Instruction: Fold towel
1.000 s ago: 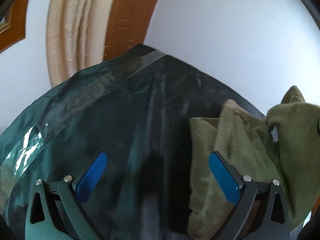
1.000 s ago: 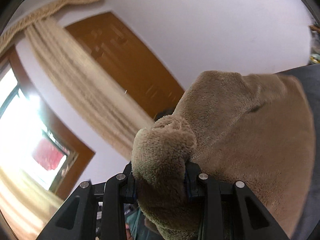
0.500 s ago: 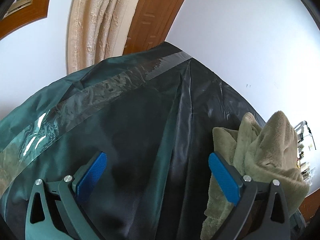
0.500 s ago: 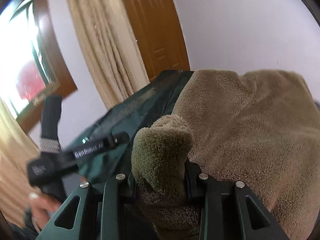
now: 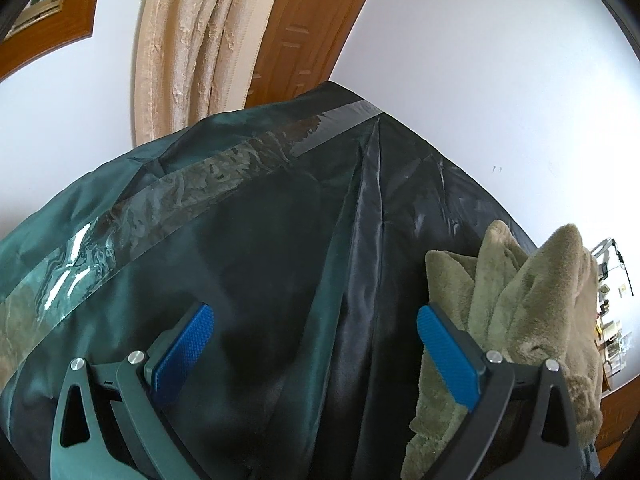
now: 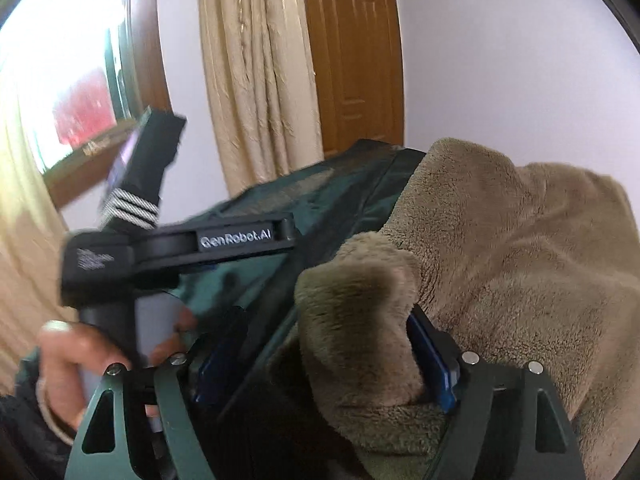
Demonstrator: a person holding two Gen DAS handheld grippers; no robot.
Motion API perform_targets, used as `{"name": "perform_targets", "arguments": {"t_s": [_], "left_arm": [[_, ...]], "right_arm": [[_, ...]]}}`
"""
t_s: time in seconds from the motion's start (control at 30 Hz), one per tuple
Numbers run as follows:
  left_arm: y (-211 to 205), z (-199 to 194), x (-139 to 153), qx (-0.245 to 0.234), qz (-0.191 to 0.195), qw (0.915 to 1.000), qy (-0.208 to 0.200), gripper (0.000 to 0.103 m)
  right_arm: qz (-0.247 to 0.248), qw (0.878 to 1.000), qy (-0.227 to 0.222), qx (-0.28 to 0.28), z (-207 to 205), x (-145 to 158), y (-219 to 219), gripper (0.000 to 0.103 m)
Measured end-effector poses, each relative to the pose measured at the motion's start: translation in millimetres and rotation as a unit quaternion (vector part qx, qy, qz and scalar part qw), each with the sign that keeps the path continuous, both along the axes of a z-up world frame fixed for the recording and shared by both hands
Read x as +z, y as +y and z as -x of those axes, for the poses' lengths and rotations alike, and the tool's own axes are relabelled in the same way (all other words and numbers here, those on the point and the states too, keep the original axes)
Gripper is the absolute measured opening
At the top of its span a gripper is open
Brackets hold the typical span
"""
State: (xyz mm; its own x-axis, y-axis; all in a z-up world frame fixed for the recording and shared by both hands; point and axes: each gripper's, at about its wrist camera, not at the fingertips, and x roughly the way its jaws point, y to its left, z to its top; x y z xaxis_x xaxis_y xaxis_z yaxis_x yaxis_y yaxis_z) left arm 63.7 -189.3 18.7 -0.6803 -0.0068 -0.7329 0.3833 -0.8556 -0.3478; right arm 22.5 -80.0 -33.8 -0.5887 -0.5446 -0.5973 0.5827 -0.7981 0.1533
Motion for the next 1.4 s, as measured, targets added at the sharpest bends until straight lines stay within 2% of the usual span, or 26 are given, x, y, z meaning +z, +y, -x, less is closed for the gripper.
{"name": "perform_targets", "arguments": {"t_s": [0.1,0.23,0.3,0.37,0.43,0.47,0.53,0.63,0.73,0.8,0.93,1.03,1.3,1.4], "left_arm": [[0.1,0.4,-0.6,0.001,0.001,1.0000,-0.001,0.102],[-3.0,-0.4,-2.7,0.007,-0.004,1.0000,-0.005,0.102],[-3.9,-0.7,-3.6,0.010,-0.005,0.9999,-0.006,0.102],[-4.3,-0.8,-4.4,0.012,-0.005,0.9999,-0.008,0.102],[-3.7,-0.7,-5.0,0.011,-0.004,0.9999,-0.009,0.102],[-3.1,-0.7,-5.2,0.011,-0.003,0.9999,-0.010,0.102],[-2.4,-0.7,-5.2,0.010,-0.001,0.9999,-0.010,0.102],[-2.7,-1.6,-5.1,0.013,0.002,0.9999,-0.009,0.102],[-5.7,-3.7,-5.1,0.020,0.000,0.9998,-0.005,0.102],[-8.5,-5.3,-4.6,0.027,-0.004,0.9996,-0.001,0.102],[-12.8,-9.3,-2.0,0.039,-0.006,0.9992,0.007,0.102],[-11.6,-9.1,0.1,0.037,-0.003,0.9992,0.012,0.102],[-8.1,-7.6,-0.7,0.037,0.012,0.9992,0.008,0.102],[-8.1,-6.8,-2.4,0.040,0.017,0.9991,0.004,0.102]], "right_arm": [[0.056,0.998,-0.021,0.017,-1.7,3.6,17.9,0.081],[0.139,0.988,-0.047,0.043,-0.8,11.7,37.2,0.081],[0.170,0.983,-0.053,0.042,1.7,13.8,44.5,0.081],[0.175,0.983,-0.041,0.020,0.8,20.5,51.9,0.081],[0.140,0.990,-0.008,-0.027,-8.2,25.7,56.2,0.081],[0.100,0.992,0.019,-0.070,-11.2,27.2,54.3,0.081],[0.049,0.990,0.049,-0.119,-12.7,28.1,51.3,0.081],[0.006,0.988,0.057,-0.146,-6.1,22.5,40.8,0.081],[-0.068,0.982,0.067,-0.164,3.8,9.5,22.7,0.081],[-0.090,0.983,0.064,-0.145,3.5,2.7,27.6,0.081],[-0.137,0.983,0.077,-0.096,-4.7,-8.9,6.2,0.081],[-0.159,0.982,0.068,-0.071,-14.5,-20.3,-4.3,0.081],[-0.181,0.980,0.069,-0.049,-18.2,-35.9,-22.8,0.082],[-0.169,0.983,0.062,-0.046,-15.3,-36.0,-18.5,0.082]]}}
